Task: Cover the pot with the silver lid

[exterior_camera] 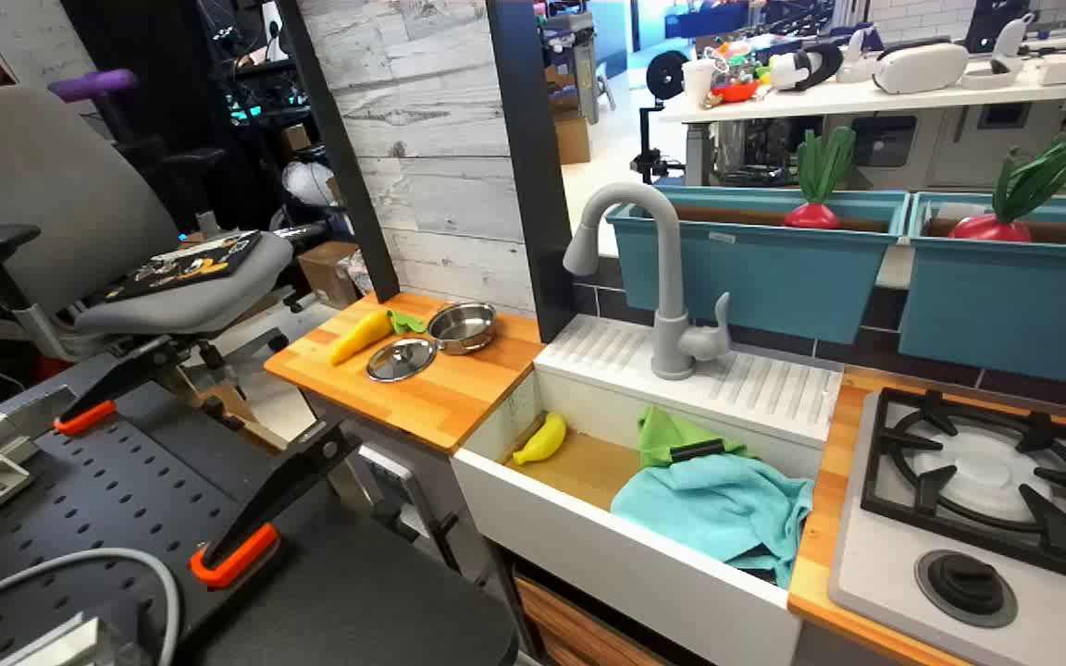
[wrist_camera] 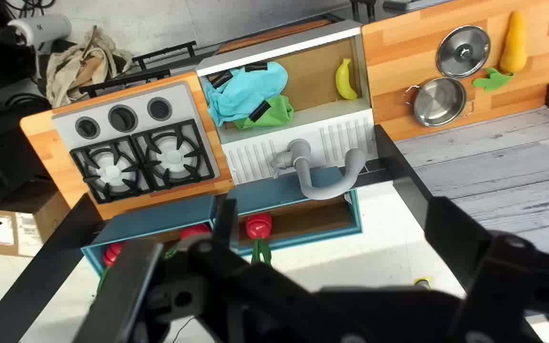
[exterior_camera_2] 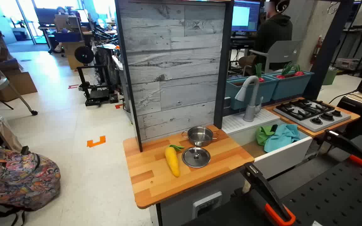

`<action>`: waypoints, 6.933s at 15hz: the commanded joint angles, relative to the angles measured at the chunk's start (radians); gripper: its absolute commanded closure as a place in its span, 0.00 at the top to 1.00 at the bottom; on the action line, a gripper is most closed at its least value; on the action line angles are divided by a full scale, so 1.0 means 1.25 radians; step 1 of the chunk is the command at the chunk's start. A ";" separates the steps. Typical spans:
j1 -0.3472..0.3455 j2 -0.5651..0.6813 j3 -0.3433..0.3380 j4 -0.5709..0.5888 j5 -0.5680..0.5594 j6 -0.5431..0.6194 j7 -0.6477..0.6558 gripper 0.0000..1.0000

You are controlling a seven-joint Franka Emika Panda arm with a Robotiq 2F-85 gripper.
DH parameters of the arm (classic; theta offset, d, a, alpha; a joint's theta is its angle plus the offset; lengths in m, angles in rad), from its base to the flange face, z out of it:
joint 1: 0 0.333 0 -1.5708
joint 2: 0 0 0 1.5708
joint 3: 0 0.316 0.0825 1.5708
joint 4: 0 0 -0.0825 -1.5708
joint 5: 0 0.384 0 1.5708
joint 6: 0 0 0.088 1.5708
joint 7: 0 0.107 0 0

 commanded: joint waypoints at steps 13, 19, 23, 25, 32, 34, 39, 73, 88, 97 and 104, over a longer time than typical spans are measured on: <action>0.040 0.058 0.063 -0.064 -0.011 0.111 -0.011 1.00; 0.094 0.192 0.102 -0.113 0.055 0.293 -0.070 1.00; 0.106 0.307 0.134 -0.104 0.154 0.391 -0.167 1.00; 0.097 0.365 0.163 -0.097 0.232 0.431 -0.246 1.00; 0.075 0.436 0.210 -0.094 0.253 0.429 -0.281 1.00; 0.074 0.432 0.209 -0.094 0.254 0.429 -0.281 1.00; 0.073 0.428 0.209 -0.094 0.254 0.429 -0.281 1.00; 0.245 0.954 0.228 0.192 -0.037 0.649 0.035 1.00; 0.221 1.048 0.263 0.274 -0.038 0.647 -0.021 1.00; 0.214 1.021 0.262 0.225 -0.034 0.686 -0.013 1.00; 0.205 0.979 0.252 0.157 -0.036 0.729 -0.004 1.00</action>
